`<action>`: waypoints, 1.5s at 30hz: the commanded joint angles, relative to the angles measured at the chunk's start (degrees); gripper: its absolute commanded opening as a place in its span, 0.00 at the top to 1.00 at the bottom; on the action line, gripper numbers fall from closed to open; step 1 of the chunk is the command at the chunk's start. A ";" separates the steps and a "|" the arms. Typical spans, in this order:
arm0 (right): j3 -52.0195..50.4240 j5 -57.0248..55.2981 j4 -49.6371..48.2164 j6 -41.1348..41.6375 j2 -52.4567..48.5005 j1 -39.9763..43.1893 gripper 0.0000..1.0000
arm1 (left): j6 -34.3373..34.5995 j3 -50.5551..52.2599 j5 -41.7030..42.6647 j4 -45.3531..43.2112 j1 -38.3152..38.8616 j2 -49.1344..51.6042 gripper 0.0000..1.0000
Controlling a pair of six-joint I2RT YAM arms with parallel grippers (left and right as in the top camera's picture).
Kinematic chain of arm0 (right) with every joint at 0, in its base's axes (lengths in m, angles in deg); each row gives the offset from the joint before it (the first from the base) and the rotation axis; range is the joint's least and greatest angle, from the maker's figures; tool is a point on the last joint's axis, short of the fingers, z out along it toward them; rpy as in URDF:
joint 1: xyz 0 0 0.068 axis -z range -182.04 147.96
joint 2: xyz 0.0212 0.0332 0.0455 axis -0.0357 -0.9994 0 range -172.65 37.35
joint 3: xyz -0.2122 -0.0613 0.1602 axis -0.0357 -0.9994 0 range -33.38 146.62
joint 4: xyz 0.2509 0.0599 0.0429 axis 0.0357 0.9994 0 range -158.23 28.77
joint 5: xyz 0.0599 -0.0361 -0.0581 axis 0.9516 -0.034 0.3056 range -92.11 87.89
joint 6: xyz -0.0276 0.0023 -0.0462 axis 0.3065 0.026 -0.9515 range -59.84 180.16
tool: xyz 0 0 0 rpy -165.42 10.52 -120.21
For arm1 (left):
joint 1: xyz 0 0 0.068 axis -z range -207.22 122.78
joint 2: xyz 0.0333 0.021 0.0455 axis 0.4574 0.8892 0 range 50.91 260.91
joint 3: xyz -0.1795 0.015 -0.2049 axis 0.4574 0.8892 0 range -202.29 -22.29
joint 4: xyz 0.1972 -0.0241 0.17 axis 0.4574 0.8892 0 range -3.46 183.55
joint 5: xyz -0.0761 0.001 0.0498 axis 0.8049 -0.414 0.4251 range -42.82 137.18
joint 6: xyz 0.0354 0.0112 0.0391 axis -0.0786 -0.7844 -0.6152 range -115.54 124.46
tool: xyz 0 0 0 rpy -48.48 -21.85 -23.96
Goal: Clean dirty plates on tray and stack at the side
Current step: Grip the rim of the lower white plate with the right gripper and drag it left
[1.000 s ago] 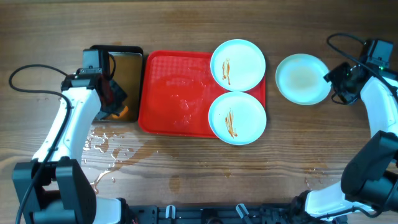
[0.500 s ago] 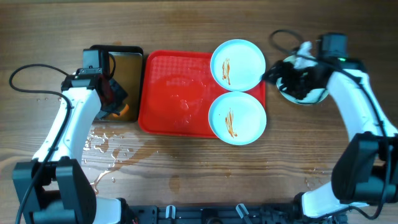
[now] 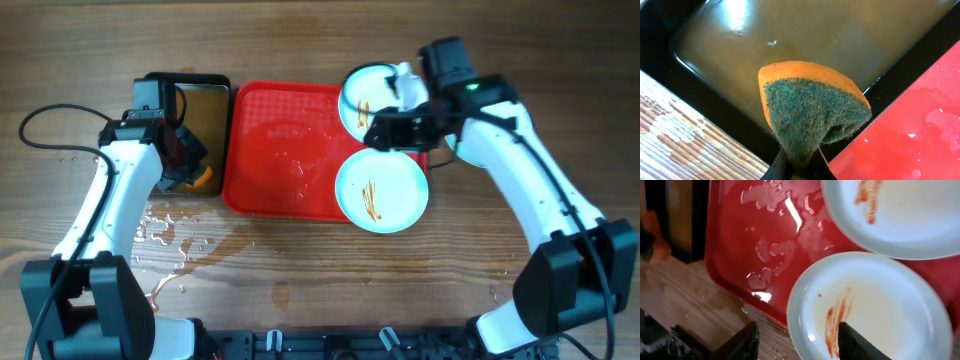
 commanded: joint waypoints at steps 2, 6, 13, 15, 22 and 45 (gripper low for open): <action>-2.38 -10.82 -1.46 6.69 -1.57 -7.21 0.68 | -0.50 0.24 1.18 -0.33 -0.26 0.33 0.96; -2.91 -11.98 -3.17 9.73 -4.72 -12.22 0.76 | -0.52 0.24 1.16 -0.31 -0.26 0.33 0.96; -2.93 -15.76 -3.78 11.28 -11.89 -16.09 0.79 | -0.52 0.24 1.16 -0.22 -0.26 0.33 0.96; -2.93 -15.74 -3.76 11.96 -12.94 -16.09 0.79 | -0.52 0.24 1.16 -0.22 -0.26 0.33 0.96; -2.95 -12.66 -4.90 12.41 -13.64 -16.09 0.82 | -0.50 0.24 1.16 -0.24 -0.26 0.33 0.96; -2.67 2.34 -23.28 17.27 -18.32 -20.48 0.92 | -0.52 0.24 1.16 -0.42 -0.26 0.33 0.96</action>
